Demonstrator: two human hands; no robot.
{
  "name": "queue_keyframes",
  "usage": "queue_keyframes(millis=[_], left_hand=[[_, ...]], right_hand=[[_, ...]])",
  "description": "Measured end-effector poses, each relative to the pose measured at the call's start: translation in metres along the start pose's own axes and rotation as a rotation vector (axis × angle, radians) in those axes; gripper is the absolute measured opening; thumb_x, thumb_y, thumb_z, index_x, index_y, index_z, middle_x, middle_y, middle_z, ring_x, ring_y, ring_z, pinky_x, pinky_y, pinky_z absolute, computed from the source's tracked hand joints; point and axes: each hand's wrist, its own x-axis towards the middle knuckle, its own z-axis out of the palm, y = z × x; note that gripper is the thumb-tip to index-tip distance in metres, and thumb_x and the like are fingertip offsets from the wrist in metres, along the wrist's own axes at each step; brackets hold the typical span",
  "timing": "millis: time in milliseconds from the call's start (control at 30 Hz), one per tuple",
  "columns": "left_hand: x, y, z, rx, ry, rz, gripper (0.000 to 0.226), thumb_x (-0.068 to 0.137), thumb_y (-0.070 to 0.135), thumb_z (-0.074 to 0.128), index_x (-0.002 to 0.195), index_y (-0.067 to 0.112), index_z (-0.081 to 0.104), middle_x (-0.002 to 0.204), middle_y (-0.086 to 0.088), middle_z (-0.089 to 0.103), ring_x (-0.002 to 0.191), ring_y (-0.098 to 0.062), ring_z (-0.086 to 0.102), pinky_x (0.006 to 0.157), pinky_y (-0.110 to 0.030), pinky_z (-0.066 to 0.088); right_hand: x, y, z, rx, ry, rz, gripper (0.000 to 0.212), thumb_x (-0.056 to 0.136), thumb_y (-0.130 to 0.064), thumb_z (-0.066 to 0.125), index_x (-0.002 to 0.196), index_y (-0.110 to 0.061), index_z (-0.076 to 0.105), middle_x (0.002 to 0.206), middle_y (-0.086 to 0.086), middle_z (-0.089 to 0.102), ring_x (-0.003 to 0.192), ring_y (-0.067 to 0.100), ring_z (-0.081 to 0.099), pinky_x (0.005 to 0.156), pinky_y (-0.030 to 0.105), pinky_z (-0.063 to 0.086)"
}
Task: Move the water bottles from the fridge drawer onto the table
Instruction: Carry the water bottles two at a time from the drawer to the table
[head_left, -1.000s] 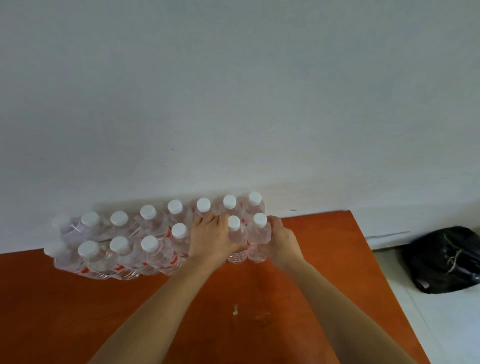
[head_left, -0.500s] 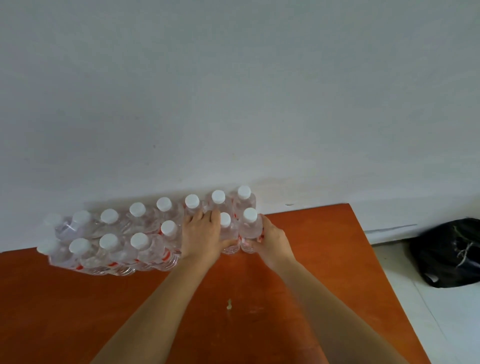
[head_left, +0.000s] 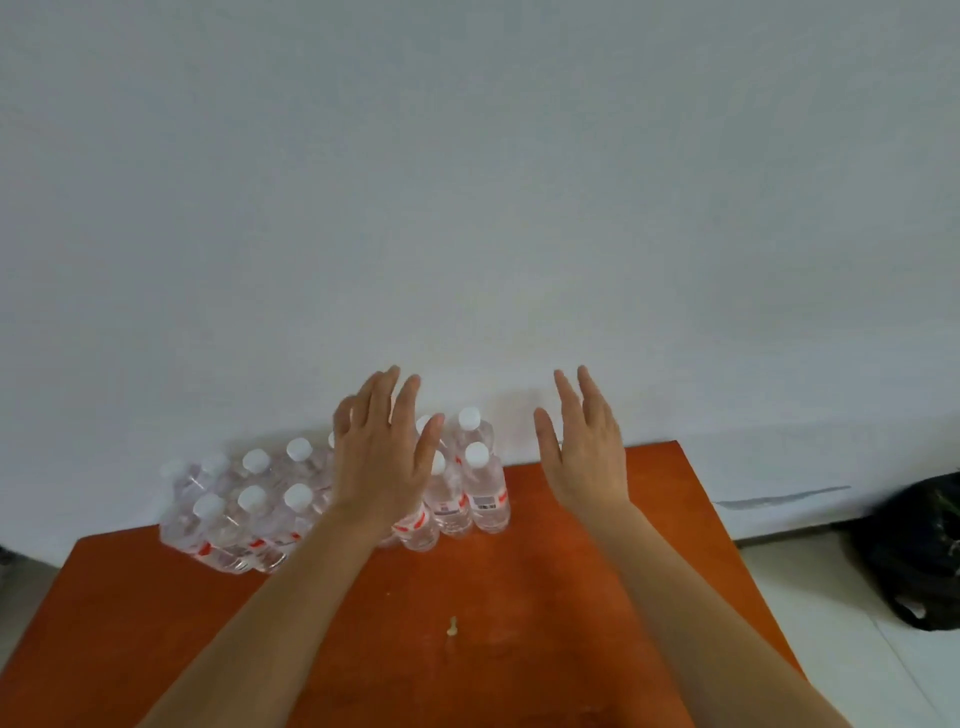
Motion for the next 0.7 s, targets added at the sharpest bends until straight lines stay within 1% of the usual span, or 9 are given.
queue_keyframes(millis=[67,100,233,300,433,500,567,633,700], left_hand=[[0.019,0.02,-0.023,0.014,0.044,0.041,0.057,0.101,0.049,0.033,0.144,0.013,0.044,0.153,-0.016,0.039,0.142,-0.035,0.034,0.112,-0.056,0.03],[0.027,0.031,-0.033,0.015,0.056,0.058,0.059,0.101,0.05,0.031,0.146,0.014,0.042,0.155,-0.017,0.036,0.144,-0.036,0.031,0.114,-0.057,0.028],[0.038,0.079,-0.054,-0.042,0.061,0.113,0.066,0.101,0.057,0.02,0.154,0.019,0.029,0.162,-0.016,0.02,0.15,-0.035,0.017,0.117,-0.06,0.019],[0.033,0.108,-0.054,-0.109,0.04,0.18,0.069,0.1,0.06,0.014,0.157,0.022,0.021,0.165,-0.014,0.01,0.152,-0.034,0.008,0.118,-0.062,0.015],[0.004,0.173,-0.049,-0.262,0.01,0.351,0.072,0.097,0.066,0.014,0.158,0.028,0.007,0.166,-0.01,-0.006,0.153,-0.032,-0.005,0.118,-0.064,0.008],[-0.015,0.21,-0.051,-0.343,-0.007,0.432,0.072,0.097,0.066,0.015,0.158,0.03,0.005,0.166,-0.009,-0.009,0.152,-0.031,-0.008,0.118,-0.064,0.006],[-0.038,0.251,-0.06,-0.414,-0.029,0.529,0.072,0.098,0.065,0.015,0.158,0.029,0.003,0.166,-0.009,-0.01,0.152,-0.032,-0.01,0.118,-0.064,0.006],[-0.065,0.296,-0.078,-0.485,-0.056,0.64,0.072,0.098,0.065,0.012,0.158,0.027,0.0,0.165,-0.01,-0.012,0.152,-0.032,-0.01,0.118,-0.064,0.007],[-0.096,0.342,-0.103,-0.549,-0.075,0.758,0.075,0.096,0.067,0.007,0.158,0.027,0.001,0.165,-0.011,-0.011,0.152,-0.033,-0.01,0.118,-0.064,0.007]], right_hand=[[0.005,0.0,-0.034,-0.114,0.115,-0.048,0.058,0.106,-0.052,0.029,0.157,-0.024,0.024,0.166,0.01,0.014,0.154,0.028,0.012,0.123,0.044,0.014],[0.006,0.002,-0.051,-0.169,0.16,-0.06,0.059,0.106,-0.053,0.027,0.157,-0.024,0.024,0.167,0.011,0.012,0.154,0.028,0.009,0.124,0.046,0.011],[-0.018,0.017,-0.123,-0.338,0.289,-0.04,0.063,0.104,-0.055,0.03,0.157,-0.022,0.029,0.166,0.014,0.013,0.154,0.031,0.007,0.123,0.054,0.013],[-0.047,0.031,-0.154,-0.44,0.326,0.05,0.065,0.103,-0.057,0.03,0.158,-0.023,0.026,0.167,0.014,0.009,0.154,0.03,0.004,0.123,0.054,0.011],[-0.123,0.056,-0.204,-0.617,0.377,0.329,0.073,0.1,-0.065,0.029,0.16,-0.026,0.012,0.167,0.013,0.001,0.154,0.031,-0.002,0.124,0.053,0.005],[-0.168,0.064,-0.228,-0.678,0.396,0.428,0.077,0.098,-0.068,0.028,0.16,-0.028,0.008,0.167,0.013,-0.001,0.154,0.031,-0.003,0.124,0.053,0.005],[-0.218,0.067,-0.257,-0.723,0.431,0.5,0.078,0.096,-0.069,0.028,0.16,-0.029,0.009,0.167,0.013,0.0,0.154,0.03,-0.003,0.124,0.053,0.006],[-0.272,0.068,-0.291,-0.776,0.48,0.583,0.078,0.096,-0.069,0.029,0.16,-0.029,0.009,0.167,0.012,-0.002,0.154,0.029,-0.005,0.124,0.053,0.006],[-0.329,0.064,-0.329,-0.824,0.559,0.679,0.078,0.097,-0.067,0.03,0.16,-0.03,0.005,0.167,0.011,-0.006,0.154,0.028,-0.008,0.124,0.052,0.004]])
